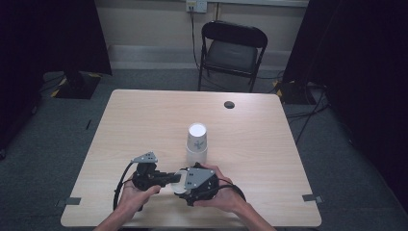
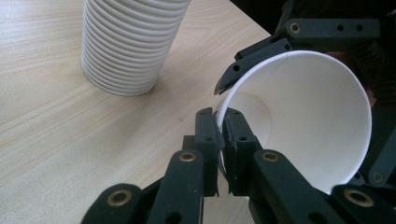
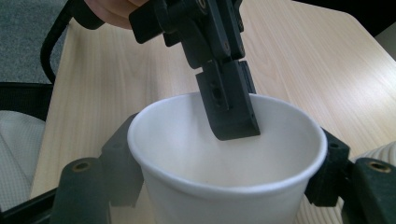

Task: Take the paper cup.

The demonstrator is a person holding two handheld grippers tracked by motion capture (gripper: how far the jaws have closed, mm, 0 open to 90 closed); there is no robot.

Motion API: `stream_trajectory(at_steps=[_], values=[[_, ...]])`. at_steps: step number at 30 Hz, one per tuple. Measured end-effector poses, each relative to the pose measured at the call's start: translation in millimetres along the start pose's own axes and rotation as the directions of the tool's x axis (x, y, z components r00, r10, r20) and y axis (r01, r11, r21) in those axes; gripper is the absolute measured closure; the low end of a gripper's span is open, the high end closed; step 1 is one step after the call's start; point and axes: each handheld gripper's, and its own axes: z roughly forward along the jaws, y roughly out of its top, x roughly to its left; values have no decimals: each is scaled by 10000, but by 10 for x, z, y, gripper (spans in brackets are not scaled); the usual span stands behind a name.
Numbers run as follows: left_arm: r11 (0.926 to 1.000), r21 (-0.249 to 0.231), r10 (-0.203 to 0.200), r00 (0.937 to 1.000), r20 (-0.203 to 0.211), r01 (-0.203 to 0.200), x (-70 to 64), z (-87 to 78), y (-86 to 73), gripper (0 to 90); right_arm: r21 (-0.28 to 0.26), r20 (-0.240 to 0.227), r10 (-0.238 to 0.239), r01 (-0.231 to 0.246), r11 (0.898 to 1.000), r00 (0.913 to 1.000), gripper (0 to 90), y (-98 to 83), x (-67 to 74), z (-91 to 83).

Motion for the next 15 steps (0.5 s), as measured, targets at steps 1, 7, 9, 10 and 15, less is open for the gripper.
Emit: stream_trajectory(at_steps=[1, 7, 9, 10, 15], values=[[10000, -10, -12, 10000, -10, 12, -3, 0, -3, 824, 8, 6, 17, -17, 10000, 10000, 288, -4, -2, -2], [9997, -165, 163, 9999, -43, -164, -15, -34, -8, 722, -32, -31, 305, -305, 9995, 9995, 285, -28, -26, -26], [9994, -257, 249, 9997, -51, -250, -20, -60, -2, 705, -75, -52, 444, -444, 9990, 9990, 287, -38, -41, -37], [9991, -288, 320, 9995, -60, -322, -23, -76, 1, 698, -87, -57, 511, -511, 9987, 9987, 286, -44, -48, -43], [9963, -623, 567, 9979, -309, -585, -37, -151, 11, 647, -142, -104, 820, -821, 9965, 9966, 286, -69, -80, -57]])
